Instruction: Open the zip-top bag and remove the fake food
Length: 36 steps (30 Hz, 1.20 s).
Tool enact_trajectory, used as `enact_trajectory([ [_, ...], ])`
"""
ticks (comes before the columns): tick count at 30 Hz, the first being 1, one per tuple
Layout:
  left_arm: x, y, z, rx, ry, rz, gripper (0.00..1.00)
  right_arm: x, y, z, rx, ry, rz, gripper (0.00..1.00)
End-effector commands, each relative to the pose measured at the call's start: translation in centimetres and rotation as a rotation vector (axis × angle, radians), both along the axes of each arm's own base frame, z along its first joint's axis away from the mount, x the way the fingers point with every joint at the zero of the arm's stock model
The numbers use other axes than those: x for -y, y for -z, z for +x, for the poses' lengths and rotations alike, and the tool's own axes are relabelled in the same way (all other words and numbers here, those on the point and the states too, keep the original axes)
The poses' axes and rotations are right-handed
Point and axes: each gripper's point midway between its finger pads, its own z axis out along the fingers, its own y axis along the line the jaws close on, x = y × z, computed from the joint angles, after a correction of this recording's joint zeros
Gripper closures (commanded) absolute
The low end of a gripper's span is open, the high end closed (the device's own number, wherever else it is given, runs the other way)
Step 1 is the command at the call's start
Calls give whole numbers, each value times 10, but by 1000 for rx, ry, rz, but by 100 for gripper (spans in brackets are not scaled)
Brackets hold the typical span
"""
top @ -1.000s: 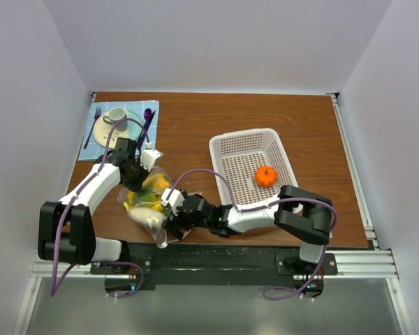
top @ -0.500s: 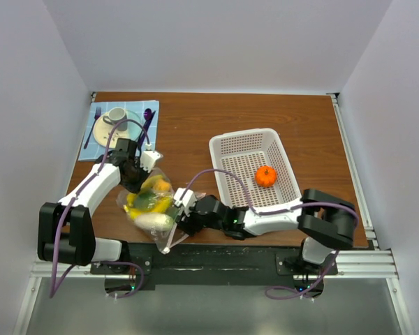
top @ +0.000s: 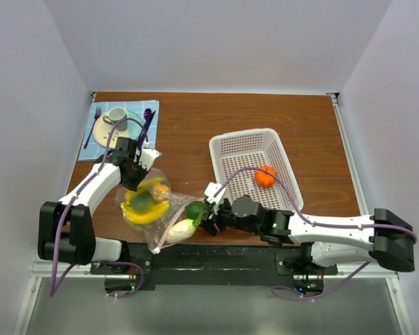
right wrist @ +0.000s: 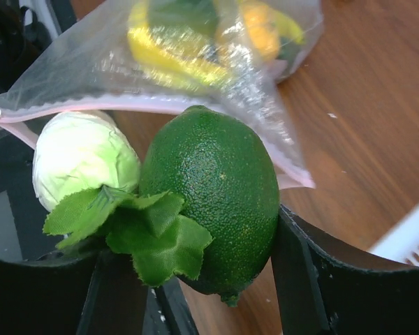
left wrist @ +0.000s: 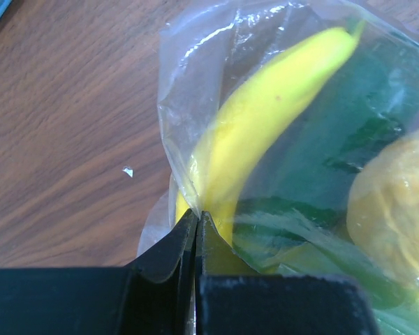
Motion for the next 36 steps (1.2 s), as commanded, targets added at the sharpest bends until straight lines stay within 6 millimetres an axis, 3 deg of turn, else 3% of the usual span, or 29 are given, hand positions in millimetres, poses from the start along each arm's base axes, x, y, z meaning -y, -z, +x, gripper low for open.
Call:
enact_trajectory([
  [1,-1,-4,12,41,-19,1,97,29,-9,12,61,93,-49,93],
  [8,0,-3,10,35,-17,-5,98,65,-43,62,121,315,-49,98],
  [14,2,1,5,28,-14,-15,98,116,-78,121,177,630,-6,100],
  [19,3,5,1,20,-8,-21,99,153,-91,156,174,850,-22,100],
  [26,3,8,-4,21,2,-24,99,189,-85,178,142,1082,-36,100],
  [34,5,9,-9,13,3,-38,100,186,-37,203,37,1153,-178,100],
  [35,5,7,-9,17,3,-39,100,185,-29,204,22,1154,-217,95],
  [36,6,5,-8,20,4,-42,100,183,-27,205,13,1150,-236,70],
])
